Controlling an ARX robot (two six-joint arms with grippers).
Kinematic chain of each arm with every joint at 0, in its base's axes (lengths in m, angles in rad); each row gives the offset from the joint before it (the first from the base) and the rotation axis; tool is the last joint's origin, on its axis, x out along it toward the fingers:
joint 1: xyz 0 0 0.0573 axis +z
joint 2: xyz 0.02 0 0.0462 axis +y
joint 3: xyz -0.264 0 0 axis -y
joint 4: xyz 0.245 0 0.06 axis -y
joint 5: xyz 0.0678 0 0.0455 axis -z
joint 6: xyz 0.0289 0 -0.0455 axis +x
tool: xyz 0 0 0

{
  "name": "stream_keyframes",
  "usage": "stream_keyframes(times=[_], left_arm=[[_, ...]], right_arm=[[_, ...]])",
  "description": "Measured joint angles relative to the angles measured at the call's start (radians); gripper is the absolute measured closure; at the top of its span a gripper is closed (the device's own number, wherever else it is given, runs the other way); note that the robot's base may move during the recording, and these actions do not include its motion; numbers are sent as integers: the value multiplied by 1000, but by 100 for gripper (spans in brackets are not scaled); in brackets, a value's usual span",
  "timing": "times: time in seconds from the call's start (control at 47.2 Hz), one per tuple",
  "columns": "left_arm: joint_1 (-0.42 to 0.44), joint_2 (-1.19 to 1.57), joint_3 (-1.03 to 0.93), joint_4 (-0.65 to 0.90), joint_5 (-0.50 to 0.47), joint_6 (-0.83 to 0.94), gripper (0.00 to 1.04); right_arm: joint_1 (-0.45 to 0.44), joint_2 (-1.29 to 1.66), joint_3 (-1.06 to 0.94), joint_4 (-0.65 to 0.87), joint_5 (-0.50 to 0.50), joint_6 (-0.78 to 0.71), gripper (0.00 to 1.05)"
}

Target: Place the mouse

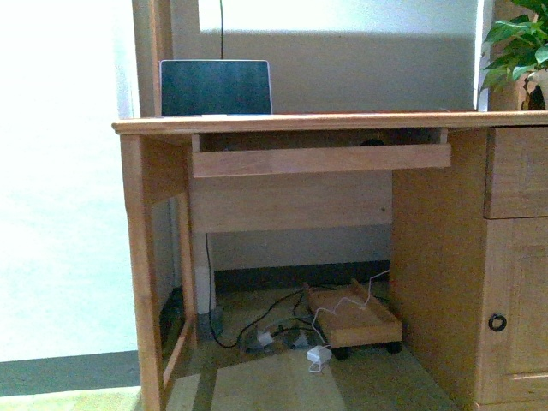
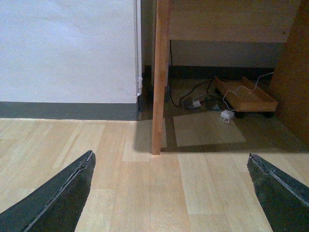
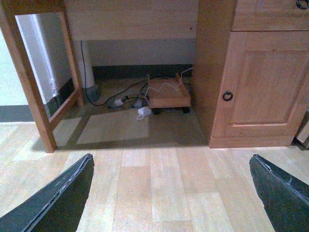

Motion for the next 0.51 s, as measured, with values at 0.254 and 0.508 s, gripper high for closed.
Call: stream_keyframes(times=[0.254, 0.508], left_arm=[[0, 0, 0, 0, 0, 0, 8], [0, 0, 0, 0, 0, 0, 8]], right_arm=[[0, 0, 0, 0, 0, 0, 7], [0, 0, 0, 0, 0, 0, 7]])
